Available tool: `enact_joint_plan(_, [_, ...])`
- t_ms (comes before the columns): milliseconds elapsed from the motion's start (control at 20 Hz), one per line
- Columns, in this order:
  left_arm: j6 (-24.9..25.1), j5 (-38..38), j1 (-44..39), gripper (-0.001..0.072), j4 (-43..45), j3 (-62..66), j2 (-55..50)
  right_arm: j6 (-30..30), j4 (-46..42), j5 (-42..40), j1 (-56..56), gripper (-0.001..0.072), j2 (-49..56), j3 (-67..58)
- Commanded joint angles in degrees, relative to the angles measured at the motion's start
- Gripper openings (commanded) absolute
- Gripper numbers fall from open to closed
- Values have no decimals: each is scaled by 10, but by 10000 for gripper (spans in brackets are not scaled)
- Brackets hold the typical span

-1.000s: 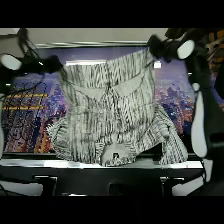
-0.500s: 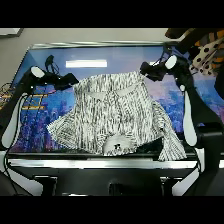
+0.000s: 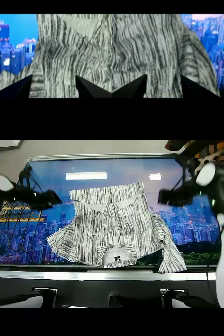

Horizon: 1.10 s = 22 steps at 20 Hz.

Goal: Fold the clothes and pants, and hang the long-sleeved shirts on hangers.

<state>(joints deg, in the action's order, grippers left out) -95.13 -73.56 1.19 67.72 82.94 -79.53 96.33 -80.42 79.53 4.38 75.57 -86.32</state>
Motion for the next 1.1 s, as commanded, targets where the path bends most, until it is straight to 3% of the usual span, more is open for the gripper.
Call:
enact_joint_plan(0, [-32, 9, -42, 606, 13, -164, 110, 71, -1, -47, 84, 495, -143, 243])
enact_joint_plan(150, [-70, 22, -93, 606, 13, -247, 150, 156, -1, -107, 187, 501, -188, 393])
enact_joint_plan(250, [-80, 21, -127, 606, 14, -266, 152, 171, 0, -138, 253, 501, -187, 439])
enact_joint_plan(450, [-80, 33, -168, 606, 14, -267, 150, 217, -30, -197, 345, 500, -158, 454])
enact_joint_plan(650, [-99, 32, -174, 606, 13, -267, 150, 249, -41, -264, 352, 480, -90, 454])
enact_joint_plan(700, [-99, 31, -176, 606, 13, -267, 150, 261, -49, -278, 352, 419, -74, 454])
enact_joint_plan(750, [-99, 31, -181, 605, 14, -267, 149, 265, -59, -280, 352, 213, -64, 454])
enact_joint_plan(800, [-99, 31, -188, 605, 13, -267, 148, 268, -69, -273, 352, 69, -61, 454])
enact_joint_plan(850, [-99, 31, -202, 606, 13, -267, 147, 284, -87, -251, 352, 31, -64, 450])
enact_joint_plan(1050, [-130, 66, -295, 605, 16, -267, 119, 326, -153, -160, 352, 30, -101, 429])
